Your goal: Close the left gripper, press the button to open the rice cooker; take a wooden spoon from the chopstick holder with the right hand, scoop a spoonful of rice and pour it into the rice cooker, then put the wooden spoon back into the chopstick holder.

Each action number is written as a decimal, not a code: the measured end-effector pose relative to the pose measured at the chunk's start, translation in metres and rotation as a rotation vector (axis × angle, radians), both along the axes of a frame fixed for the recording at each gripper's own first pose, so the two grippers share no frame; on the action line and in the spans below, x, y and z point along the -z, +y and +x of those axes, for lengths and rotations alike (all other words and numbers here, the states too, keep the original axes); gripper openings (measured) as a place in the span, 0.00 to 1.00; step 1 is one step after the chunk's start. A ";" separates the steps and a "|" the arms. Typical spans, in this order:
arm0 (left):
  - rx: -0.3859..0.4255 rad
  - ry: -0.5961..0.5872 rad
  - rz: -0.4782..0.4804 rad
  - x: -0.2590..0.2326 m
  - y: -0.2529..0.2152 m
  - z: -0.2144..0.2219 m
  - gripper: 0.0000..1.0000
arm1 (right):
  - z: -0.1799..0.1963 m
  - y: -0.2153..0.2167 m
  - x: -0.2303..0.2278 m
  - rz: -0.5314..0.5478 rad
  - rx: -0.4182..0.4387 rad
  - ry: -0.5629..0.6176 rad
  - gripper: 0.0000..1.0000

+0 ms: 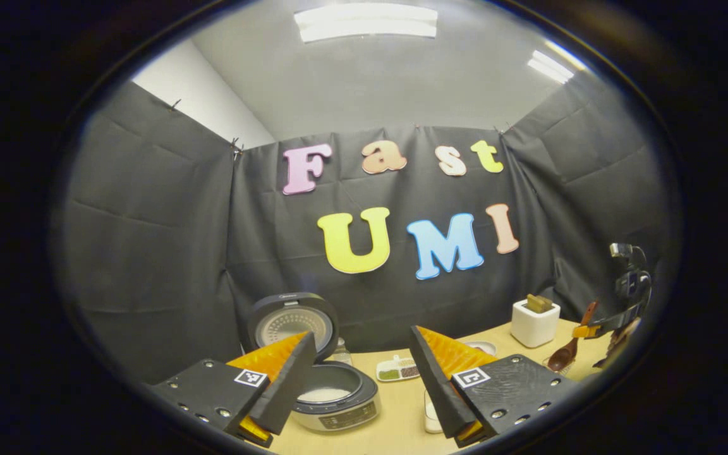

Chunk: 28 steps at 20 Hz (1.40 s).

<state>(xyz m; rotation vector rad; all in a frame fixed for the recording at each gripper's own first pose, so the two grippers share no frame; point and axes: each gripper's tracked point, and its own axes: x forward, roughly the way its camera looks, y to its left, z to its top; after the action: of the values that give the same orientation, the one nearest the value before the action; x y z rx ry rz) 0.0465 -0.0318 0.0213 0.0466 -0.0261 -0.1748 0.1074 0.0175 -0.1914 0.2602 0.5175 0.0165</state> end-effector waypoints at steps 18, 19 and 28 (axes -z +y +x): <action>-0.072 -0.018 -0.029 -0.005 0.044 0.021 0.86 | 0.000 -0.017 -0.036 -0.199 -0.001 -0.095 0.80; -0.072 -0.023 -0.029 -0.008 0.044 0.026 0.86 | 0.000 -0.022 -0.046 -0.228 0.010 -0.119 0.94; -0.074 -0.040 -0.033 -0.023 0.058 0.090 0.87 | -0.007 -0.020 -0.132 -0.343 0.039 -0.285 0.98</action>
<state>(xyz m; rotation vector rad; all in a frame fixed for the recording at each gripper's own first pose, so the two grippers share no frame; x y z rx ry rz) 0.1360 0.0264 0.0447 0.0178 -0.0669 -0.0995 0.1008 -0.0021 -0.0598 -0.0680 0.2254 -0.0720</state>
